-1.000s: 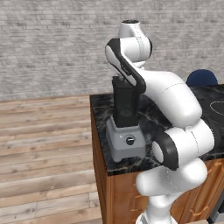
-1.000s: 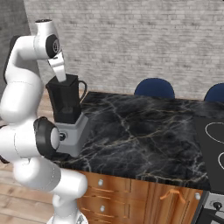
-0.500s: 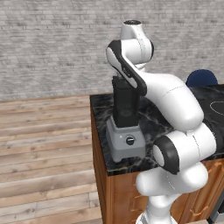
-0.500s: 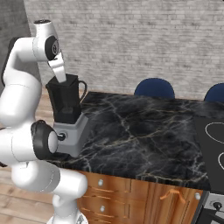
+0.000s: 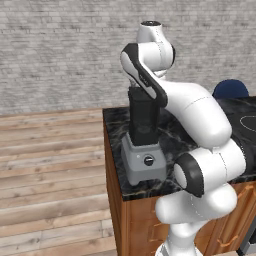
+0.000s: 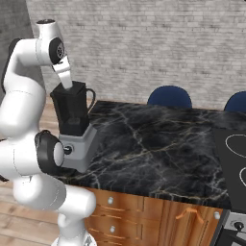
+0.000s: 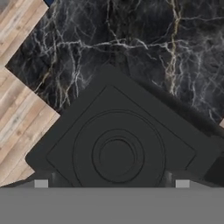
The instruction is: Close the lid blender by securely placing the lid on top.
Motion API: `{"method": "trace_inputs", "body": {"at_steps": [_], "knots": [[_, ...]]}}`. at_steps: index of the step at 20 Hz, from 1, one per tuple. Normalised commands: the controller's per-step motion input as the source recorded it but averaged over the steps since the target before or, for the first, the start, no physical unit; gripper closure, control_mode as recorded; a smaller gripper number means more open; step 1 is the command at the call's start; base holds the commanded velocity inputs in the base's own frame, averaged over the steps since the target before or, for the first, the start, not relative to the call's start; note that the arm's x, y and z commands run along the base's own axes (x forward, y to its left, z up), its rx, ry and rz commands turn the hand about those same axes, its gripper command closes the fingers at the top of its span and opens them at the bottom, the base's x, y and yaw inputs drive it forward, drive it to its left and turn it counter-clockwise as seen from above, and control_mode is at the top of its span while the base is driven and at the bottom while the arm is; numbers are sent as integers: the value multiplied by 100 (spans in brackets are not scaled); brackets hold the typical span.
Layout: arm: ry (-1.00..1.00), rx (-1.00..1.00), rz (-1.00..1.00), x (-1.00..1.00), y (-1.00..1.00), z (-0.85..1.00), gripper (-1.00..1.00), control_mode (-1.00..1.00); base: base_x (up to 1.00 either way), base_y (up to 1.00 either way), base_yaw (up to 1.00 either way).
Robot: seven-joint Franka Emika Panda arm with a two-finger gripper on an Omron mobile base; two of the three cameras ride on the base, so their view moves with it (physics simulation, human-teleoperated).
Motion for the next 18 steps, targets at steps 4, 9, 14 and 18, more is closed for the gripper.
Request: {"method": "trace_inputs", "body": {"at_steps": [4, 9, 14, 18], "knots": [[-1, 0, 5, -19, 3, 9, -100, -100, 0, 0, 0], [-12, 0, 2, -46, 0, 24, -100, -100, 0, 0, 0], [-18, 0, 0, -60, 0, 22, -100, -100, 0, 0, 0], [-25, 2, 0, -62, -14, 20, -100, -100, 0, 0, 0]]}}
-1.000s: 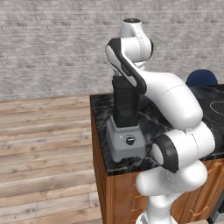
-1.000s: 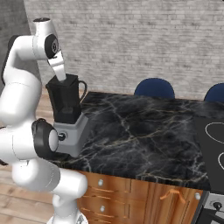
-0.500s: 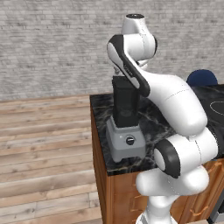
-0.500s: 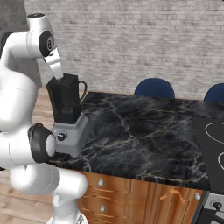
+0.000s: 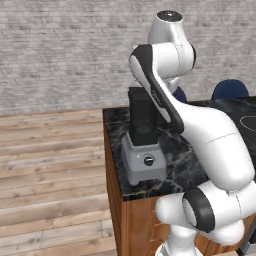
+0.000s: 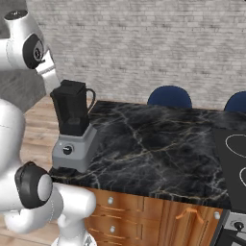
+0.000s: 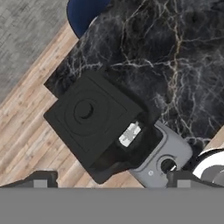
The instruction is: Close the lid blender by securely placing the lid on top.
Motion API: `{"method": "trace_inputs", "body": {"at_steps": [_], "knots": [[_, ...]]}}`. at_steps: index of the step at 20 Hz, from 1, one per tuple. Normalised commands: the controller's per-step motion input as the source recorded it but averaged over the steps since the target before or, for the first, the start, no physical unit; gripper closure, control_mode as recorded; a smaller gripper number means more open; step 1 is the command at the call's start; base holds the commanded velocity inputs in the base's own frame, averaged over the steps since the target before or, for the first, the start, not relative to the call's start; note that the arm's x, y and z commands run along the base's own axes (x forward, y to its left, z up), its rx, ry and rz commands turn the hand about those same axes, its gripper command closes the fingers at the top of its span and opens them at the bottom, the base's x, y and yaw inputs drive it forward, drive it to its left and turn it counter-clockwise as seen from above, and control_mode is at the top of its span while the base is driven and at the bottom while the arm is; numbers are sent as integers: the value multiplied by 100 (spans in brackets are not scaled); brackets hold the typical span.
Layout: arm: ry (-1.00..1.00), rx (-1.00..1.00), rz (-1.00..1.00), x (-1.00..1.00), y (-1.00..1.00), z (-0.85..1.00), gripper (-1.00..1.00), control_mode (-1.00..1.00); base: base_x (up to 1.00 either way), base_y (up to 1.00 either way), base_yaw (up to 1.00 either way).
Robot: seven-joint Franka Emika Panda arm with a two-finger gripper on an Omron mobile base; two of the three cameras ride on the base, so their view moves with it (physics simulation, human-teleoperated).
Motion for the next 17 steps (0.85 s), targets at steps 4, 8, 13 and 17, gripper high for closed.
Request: {"method": "trace_inputs", "body": {"at_steps": [4, 8, 13, 17], "knots": [[-29, 0, 0, -62, -41, 10, -100, -100, 0, 0, 0], [-27, 0, 0, -56, -55, 1, -100, -100, 0, 0, 0], [-15, 0, 0, -43, -52, 0, -100, -100, 0, 0, 0], [-9, 0, 0, -31, -50, 0, -100, -100, 0, 0, 0]]}}
